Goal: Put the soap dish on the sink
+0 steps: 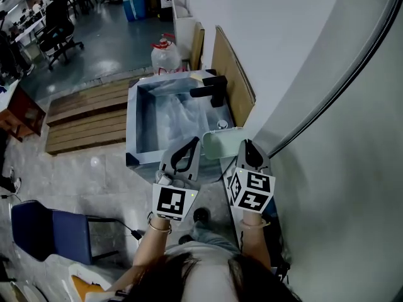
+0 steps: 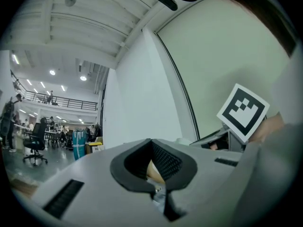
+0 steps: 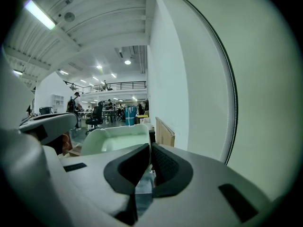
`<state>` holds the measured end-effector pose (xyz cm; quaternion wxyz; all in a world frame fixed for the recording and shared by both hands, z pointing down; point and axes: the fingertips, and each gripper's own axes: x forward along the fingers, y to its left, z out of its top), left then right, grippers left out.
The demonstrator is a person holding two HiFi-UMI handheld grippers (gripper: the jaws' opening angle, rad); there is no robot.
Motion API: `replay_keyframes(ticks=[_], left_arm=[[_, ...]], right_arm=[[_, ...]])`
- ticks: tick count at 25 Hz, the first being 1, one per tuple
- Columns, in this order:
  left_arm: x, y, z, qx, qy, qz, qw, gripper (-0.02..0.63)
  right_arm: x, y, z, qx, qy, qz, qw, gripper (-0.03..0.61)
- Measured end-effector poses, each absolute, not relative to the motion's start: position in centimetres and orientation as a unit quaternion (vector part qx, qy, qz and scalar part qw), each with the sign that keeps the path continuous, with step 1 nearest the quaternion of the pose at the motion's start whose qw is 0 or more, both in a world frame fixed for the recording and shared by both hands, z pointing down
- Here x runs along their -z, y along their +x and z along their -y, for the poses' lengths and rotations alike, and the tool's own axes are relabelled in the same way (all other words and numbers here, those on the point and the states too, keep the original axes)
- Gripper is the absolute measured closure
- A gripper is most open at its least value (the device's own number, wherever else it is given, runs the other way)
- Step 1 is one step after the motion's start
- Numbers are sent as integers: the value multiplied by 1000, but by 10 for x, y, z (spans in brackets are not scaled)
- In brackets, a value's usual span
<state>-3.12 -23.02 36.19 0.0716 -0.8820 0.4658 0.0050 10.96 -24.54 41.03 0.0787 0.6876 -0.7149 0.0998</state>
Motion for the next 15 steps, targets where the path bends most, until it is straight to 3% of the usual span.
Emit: replay_keyframes(ticks=[15], left_arm=[[-382, -11, 277, 9, -884, -461, 73, 606]], right_arm=[[-458, 126, 295, -121, 683, 710, 122, 543]])
